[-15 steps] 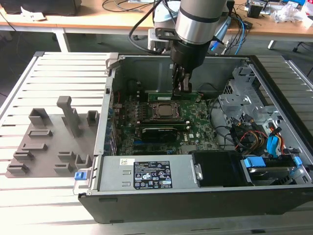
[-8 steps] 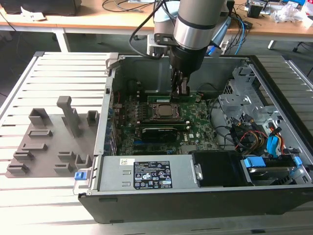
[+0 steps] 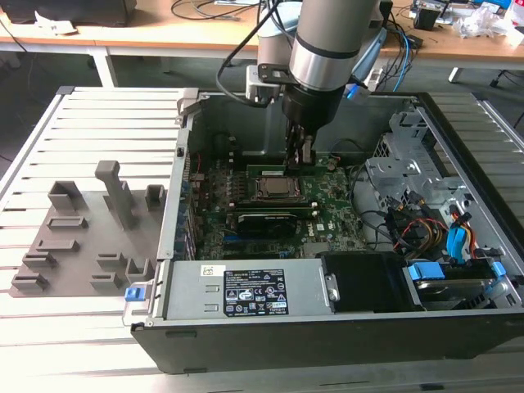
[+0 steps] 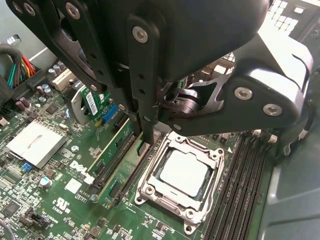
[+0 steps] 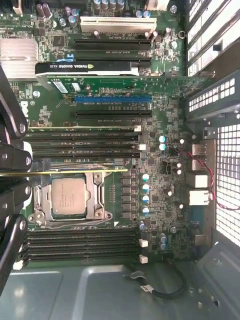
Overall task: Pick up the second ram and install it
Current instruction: 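Insert the second ram into the second slot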
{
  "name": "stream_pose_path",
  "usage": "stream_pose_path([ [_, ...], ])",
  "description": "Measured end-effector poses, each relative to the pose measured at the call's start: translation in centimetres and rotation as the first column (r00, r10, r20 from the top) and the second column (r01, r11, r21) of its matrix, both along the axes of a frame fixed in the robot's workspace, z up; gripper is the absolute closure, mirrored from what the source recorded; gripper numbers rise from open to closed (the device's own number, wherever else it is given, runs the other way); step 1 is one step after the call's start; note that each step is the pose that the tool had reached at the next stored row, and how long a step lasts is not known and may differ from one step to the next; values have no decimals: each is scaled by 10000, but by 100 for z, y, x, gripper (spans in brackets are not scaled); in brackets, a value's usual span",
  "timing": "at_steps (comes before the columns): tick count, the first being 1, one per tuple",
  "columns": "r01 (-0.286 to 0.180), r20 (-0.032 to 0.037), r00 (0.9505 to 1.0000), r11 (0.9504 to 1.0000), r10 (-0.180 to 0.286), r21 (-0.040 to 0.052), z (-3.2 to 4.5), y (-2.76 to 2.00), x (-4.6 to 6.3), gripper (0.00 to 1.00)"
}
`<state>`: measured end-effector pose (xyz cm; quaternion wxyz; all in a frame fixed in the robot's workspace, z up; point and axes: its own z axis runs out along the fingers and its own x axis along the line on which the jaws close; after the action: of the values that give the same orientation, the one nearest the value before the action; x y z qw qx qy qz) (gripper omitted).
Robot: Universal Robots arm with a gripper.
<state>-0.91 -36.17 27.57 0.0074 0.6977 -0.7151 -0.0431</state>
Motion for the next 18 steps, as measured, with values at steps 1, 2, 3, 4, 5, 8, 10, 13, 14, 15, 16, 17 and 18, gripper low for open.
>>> stream_pose_path([
  [1,1,0,10000,10000,-1,0,-15,0,0,86],
  [2,0,0,10000,10000,0,1,-32,0,0,86],
  [3,0,0,10000,10000,0,0,-49,0,0,86],
  [4,0,0,10000,10000,0,1,-55,0,0,86],
  [5,1,0,10000,10000,-1,0,-62,0,0,86],
  [8,0,0,10000,10000,0,0,-88,0,0,86],
  [10,1,0,10000,10000,-1,0,-113,0,0,86],
  [13,0,0,10000,10000,0,0,-187,0,0,86],
  [14,0,0,10000,10000,0,0,-202,0,0,86],
  [15,1,0,10000,10000,-1,0,-220,0,0,86],
  [16,3,1,10000,10000,-3,-1,-257,-3,-1,86],
  [17,3,-1,10000,10000,-3,0,-272,-19,-6,86],
  [18,1,0,10000,10000,-1,0,-278,-41,-20,86],
])
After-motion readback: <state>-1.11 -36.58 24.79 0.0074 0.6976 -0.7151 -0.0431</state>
